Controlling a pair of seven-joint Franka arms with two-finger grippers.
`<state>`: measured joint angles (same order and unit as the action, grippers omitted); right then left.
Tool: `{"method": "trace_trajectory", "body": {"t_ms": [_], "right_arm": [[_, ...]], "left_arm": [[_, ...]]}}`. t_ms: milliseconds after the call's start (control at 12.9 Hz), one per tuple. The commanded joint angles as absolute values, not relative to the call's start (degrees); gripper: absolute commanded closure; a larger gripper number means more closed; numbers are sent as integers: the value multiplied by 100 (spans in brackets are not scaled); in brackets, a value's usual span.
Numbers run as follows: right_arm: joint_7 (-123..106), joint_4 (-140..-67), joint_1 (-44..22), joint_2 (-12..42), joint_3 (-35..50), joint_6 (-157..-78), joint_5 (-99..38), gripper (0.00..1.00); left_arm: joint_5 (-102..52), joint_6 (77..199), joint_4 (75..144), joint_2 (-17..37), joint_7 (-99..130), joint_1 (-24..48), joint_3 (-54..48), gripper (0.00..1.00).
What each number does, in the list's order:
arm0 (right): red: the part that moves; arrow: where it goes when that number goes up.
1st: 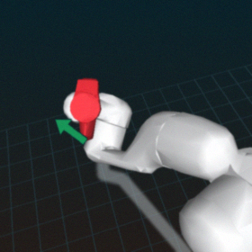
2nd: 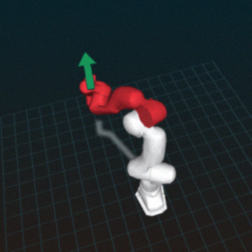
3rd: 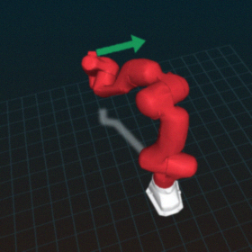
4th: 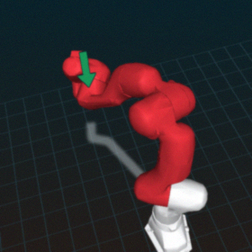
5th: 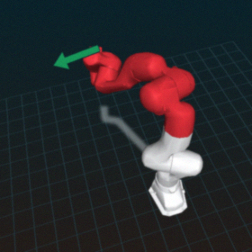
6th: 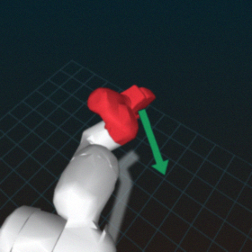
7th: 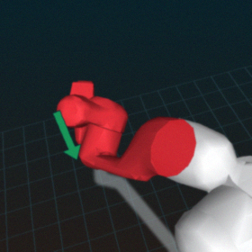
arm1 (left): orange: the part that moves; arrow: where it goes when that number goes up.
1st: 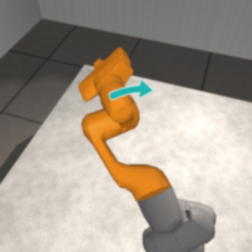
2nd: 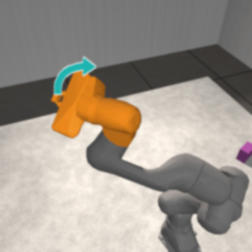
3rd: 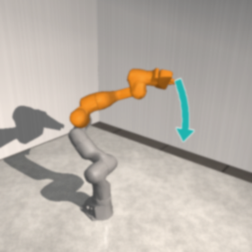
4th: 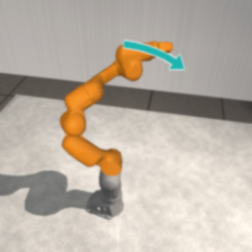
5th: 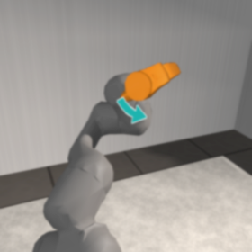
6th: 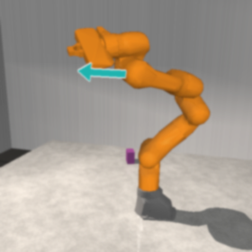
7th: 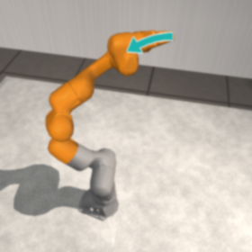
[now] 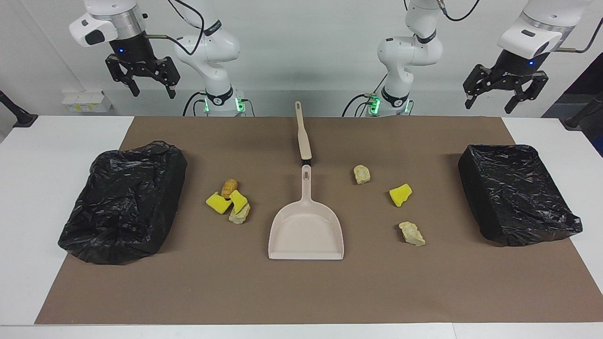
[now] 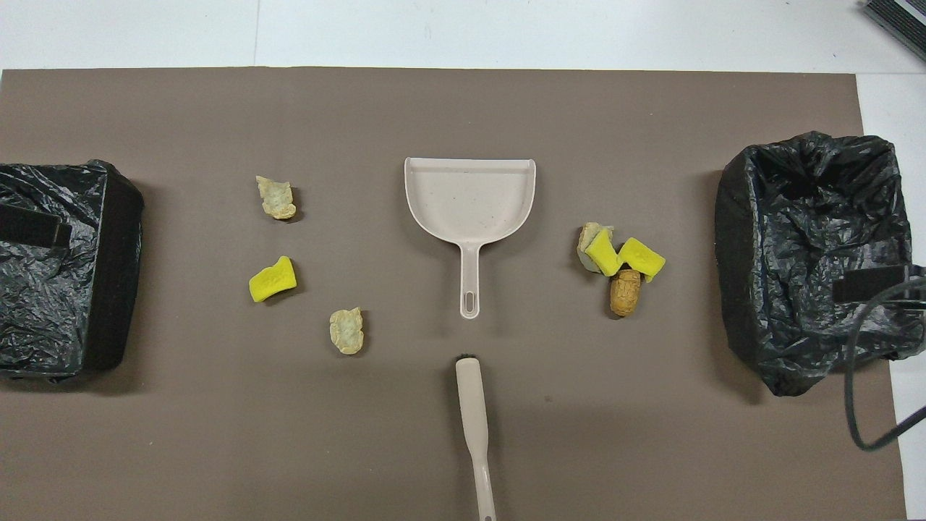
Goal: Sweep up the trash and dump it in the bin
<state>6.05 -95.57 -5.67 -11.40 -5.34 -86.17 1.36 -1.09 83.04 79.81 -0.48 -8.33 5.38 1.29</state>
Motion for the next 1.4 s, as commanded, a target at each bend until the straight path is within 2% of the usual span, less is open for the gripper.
{"method": "trace_trajectory", "body": {"t_ms": [0,855,1166,1322], "right_arm": [[404,-9571,-518,-1151,-589,-8631,88,0],[413,-9668,-536,-1186,-571,-8640,79,0],[404,-9677,-536,-1204,-571,-8622,79,0],[404,-9720,-536,-1222,-571,-8622,79,0]], "left_arm": [[-106,8262,7971,-79,-809,501,97,0],[-167,8253,8164,-193,-765,589,27,0],[-167,8341,8638,-509,-782,852,9,0],[-167,8481,9216,-886,-782,1159,9,0]]}}
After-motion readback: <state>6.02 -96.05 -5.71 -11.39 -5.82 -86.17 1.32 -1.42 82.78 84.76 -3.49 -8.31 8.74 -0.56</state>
